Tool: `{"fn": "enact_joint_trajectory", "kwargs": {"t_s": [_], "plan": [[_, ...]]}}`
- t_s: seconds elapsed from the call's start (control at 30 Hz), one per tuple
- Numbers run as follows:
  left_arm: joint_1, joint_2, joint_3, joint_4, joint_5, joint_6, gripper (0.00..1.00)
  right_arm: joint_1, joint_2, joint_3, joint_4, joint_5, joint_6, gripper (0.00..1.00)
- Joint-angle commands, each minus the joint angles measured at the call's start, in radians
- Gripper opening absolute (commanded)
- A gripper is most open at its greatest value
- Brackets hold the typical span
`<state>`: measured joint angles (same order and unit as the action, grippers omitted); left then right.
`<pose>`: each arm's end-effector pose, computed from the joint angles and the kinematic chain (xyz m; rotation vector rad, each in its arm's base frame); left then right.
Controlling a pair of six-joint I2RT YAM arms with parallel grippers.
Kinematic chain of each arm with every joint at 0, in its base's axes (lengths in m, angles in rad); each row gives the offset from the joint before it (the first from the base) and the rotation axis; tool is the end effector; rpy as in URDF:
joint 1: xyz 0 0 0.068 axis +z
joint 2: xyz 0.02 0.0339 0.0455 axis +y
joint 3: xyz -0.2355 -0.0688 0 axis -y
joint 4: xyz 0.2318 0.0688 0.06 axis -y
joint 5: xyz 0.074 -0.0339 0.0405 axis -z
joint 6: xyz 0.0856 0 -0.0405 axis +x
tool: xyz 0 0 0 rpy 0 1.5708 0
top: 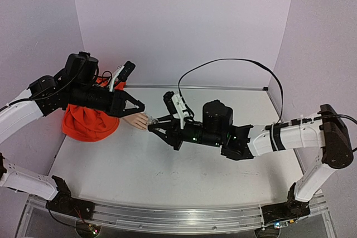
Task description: Paint the nails
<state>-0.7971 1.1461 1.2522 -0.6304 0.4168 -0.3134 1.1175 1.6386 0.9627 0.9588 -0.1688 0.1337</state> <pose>0.1701 -0.2237 0.3361 0.7969 2.0965 -1.0771 0.1651 0.3717 0.2945 -0.7875 1.1409 1.1691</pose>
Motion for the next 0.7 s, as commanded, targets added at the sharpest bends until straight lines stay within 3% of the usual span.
{"fn": "enact_joint_trajectory", "kwargs": {"t_s": [0.0, 0.67], "plan": [[-0.007, -0.001, 0.006, 0.023, -0.003, 0.005, 0.0, 0.004, 0.015, 0.063, 0.084, -0.014, -0.011, 0.0], [-0.02, 0.011, -0.007, -0.011, -0.028, 0.005, 0.0, 0.011, 0.017, 0.073, 0.098, 0.0, -0.032, 0.0]]}}
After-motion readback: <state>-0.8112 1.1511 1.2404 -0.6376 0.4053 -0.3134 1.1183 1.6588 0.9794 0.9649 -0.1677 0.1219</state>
